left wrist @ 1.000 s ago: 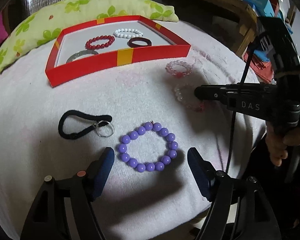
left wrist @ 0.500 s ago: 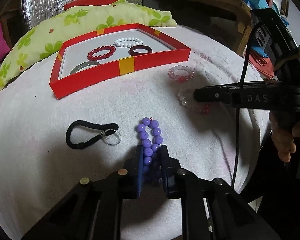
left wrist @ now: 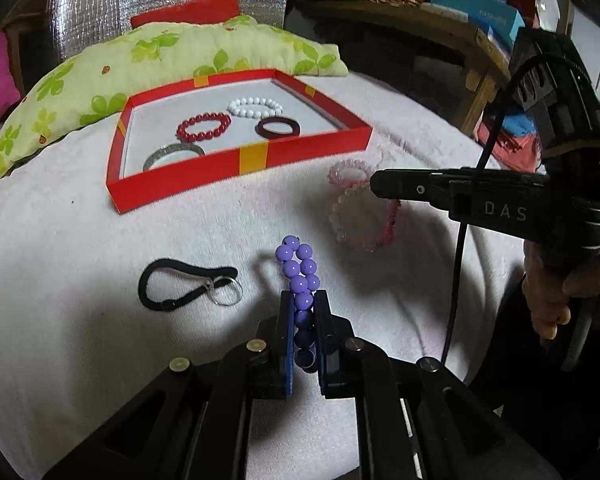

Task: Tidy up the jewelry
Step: 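Grasp the purple bead bracelet with the left tool while the right tool grasps the pink bead bracelet, then carry the purple and pink bracelets over the tray box with both tools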

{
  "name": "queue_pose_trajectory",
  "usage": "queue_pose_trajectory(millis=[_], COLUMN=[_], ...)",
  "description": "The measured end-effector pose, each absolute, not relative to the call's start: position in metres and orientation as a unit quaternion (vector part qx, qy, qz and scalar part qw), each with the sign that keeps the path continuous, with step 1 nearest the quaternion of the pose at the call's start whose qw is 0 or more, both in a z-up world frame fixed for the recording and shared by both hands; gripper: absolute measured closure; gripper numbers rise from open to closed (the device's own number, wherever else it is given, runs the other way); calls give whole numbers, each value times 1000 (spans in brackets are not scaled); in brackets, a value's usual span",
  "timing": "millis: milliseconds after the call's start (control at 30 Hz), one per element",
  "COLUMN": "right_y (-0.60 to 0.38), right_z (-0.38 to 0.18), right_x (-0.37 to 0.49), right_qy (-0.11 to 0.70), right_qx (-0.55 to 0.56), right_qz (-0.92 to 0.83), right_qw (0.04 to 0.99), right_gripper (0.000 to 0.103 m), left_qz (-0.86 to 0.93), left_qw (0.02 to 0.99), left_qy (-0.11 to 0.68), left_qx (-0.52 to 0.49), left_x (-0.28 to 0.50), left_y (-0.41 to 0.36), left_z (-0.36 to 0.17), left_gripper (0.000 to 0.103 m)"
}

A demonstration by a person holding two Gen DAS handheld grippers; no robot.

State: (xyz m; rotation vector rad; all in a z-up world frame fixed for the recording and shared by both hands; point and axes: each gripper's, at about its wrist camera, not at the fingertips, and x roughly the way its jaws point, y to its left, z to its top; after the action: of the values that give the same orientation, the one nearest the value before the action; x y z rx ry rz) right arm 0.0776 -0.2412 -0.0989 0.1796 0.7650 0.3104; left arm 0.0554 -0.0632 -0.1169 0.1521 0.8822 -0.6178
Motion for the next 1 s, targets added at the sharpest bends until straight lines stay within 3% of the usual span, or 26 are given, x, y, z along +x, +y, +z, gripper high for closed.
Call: queue_pose_trajectory(millis=[500, 867, 1000], right_y=[-233, -211, -209], right_z=[-75, -89, -107], right_x=[74, 83, 93], right_qy=[321, 354, 402], right_qx=[155, 150, 118], right_qz=[201, 220, 171], right_qw=[913, 897, 892], right_gripper=[95, 95, 95], left_qz=[-241, -196, -189], left_qw=[891, 900, 900], left_qy=[383, 386, 389], left_qx=[30, 55, 53], left_x=[67, 71, 72], left_y=[-35, -32, -28], left_z=[-93, -97, -99], left_gripper=[93, 93, 93])
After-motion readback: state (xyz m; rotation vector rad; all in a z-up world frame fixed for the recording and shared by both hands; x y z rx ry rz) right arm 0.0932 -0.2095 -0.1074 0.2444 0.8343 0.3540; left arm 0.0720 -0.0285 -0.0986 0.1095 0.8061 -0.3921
